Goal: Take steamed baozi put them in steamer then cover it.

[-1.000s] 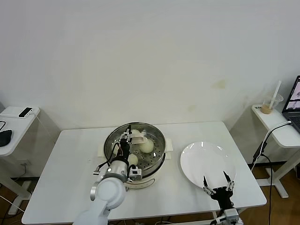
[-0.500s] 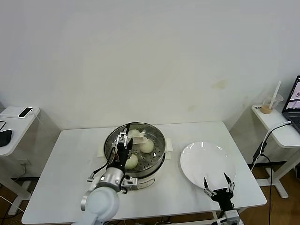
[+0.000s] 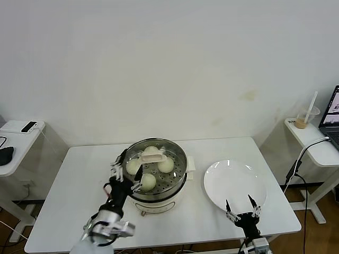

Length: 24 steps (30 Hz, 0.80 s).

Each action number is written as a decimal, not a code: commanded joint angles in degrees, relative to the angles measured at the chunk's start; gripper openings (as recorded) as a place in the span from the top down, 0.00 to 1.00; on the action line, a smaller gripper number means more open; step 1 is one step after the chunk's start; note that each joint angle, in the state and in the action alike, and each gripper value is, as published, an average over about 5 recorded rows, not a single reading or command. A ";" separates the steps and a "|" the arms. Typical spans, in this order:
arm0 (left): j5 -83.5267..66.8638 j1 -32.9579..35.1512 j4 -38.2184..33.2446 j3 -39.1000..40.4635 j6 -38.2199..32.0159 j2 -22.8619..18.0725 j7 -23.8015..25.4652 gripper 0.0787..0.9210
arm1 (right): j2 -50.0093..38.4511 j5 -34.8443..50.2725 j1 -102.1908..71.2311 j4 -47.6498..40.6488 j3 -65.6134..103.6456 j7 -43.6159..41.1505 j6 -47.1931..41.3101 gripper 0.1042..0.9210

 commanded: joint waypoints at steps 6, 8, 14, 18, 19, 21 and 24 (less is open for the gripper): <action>-61.68 18.30 2.38 -15.75 -13.17 -5.36 -13.45 0.12 | -4.66 10.48 -5.10 5.22 -1.34 -3.74 0.91 0.12; -61.15 19.86 2.74 -15.86 -13.06 -6.13 -13.24 0.12 | -6.00 12.93 -6.38 6.43 -1.77 -4.32 0.05 0.12; -58.54 23.21 7.30 -16.36 -16.55 -9.16 -11.96 0.12 | -9.61 17.85 -8.36 8.56 -3.20 -3.88 -1.52 0.12; -57.82 25.55 8.07 -16.98 -17.66 -9.93 -10.90 0.12 | -10.84 17.96 -8.84 9.03 -3.54 -2.91 -1.82 0.12; -57.51 26.20 8.19 -17.11 -18.08 -10.03 -10.63 0.12 | -11.05 17.91 -8.95 9.21 -3.54 -2.72 -1.98 0.12; -56.99 27.10 8.43 -17.20 -18.87 -10.14 -10.51 0.12 | -11.32 17.70 -9.15 9.47 -3.56 -2.42 -2.26 0.12; -56.65 27.41 8.52 -17.18 -19.40 -10.44 -10.80 0.12 | -11.36 16.97 -9.24 9.22 -3.66 -2.19 -2.02 0.12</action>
